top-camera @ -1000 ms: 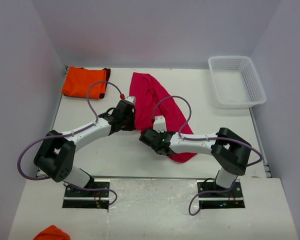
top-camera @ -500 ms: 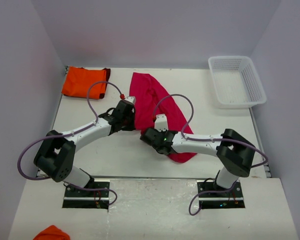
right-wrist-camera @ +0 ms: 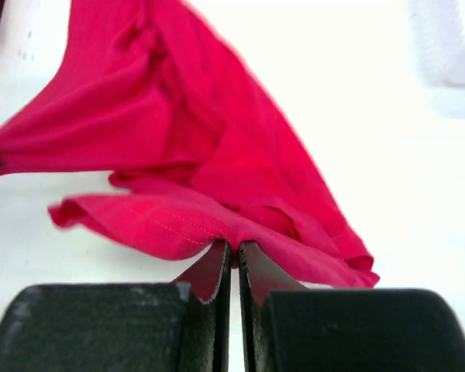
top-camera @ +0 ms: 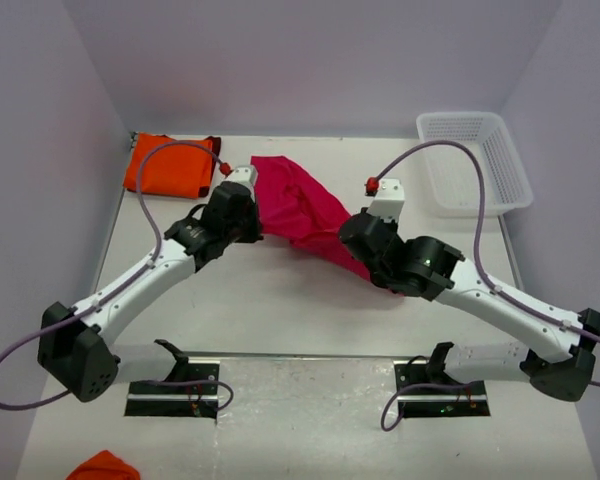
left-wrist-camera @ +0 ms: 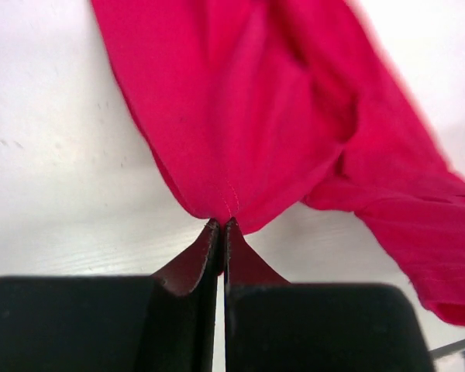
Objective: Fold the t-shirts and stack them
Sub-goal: Flatten out the tshirt
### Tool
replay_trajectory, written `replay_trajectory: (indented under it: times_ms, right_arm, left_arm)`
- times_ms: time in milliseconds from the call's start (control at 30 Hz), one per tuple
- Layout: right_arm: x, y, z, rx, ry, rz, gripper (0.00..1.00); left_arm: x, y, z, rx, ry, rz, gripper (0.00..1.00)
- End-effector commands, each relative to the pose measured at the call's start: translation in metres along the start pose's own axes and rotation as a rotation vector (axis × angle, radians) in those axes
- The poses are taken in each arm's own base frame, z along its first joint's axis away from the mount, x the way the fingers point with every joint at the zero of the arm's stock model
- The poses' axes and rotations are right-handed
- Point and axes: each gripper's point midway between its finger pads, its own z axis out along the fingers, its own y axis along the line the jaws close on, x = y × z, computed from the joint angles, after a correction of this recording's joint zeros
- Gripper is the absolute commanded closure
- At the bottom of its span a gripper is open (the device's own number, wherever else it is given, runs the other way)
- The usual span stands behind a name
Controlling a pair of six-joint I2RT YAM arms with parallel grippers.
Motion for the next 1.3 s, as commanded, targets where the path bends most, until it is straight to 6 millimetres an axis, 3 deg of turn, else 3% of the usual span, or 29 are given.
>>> replay_trajectory:
  times_ms: [0, 33, 233, 333, 467, 533, 667, 900, 1100, 1267]
  right_arm:
    - [-0.041, -0.031, -0.012, 0.067, -0.085, -0.047, 1.0]
    - [-0.048, -0.034, -0.012, 0.064, -0.094, -0.078, 1.0]
    - [-0.105, -0.057, -0.029, 0.081, -0.178, -0.076, 1.0]
    - [-0.141, -0.068, -0.05, 0.073, -0.251, -0.042, 1.0]
    - [-0.201, -0.086, -0.095, 0.07, -0.39, 0.017, 1.0]
    - [-0.219, -0.098, -0.113, 0.088, -0.44, 0.013, 1.0]
    - [-0.259, -0.124, -0.159, 0.073, -0.582, 0.065, 1.0]
    - [-0.284, -0.166, -0.216, 0.047, -0.755, 0.082, 1.0]
    - [-0.301, -0.171, -0.262, -0.121, -0.881, 0.083, 1.0]
    - [-0.309, -0.163, -0.297, -0.297, -0.956, 0.075, 1.0]
  left_arm:
    - [-0.066, -0.008, -0.064, 0.017, -0.202, 0.003, 1.0]
    - [-0.085, -0.01, -0.08, 0.016, -0.257, -0.007, 1.0]
    - [-0.143, -0.003, -0.17, 0.004, -0.463, -0.008, 1.0]
    - [-0.166, 0.004, -0.214, -0.015, -0.558, -0.006, 1.0]
    - [-0.187, 0.01, -0.263, -0.024, -0.646, -0.002, 1.0]
    - [-0.2, 0.014, -0.293, -0.023, -0.714, -0.006, 1.0]
    - [-0.208, 0.027, -0.332, -0.053, -0.788, -0.003, 1.0]
    - [-0.212, 0.04, -0.413, 0.001, -0.993, 0.004, 1.0]
    - [-0.205, 0.039, -0.465, 0.114, -1.145, 0.029, 1.0]
    - [-0.2, 0.027, -0.488, 0.224, -1.215, 0.083, 1.0]
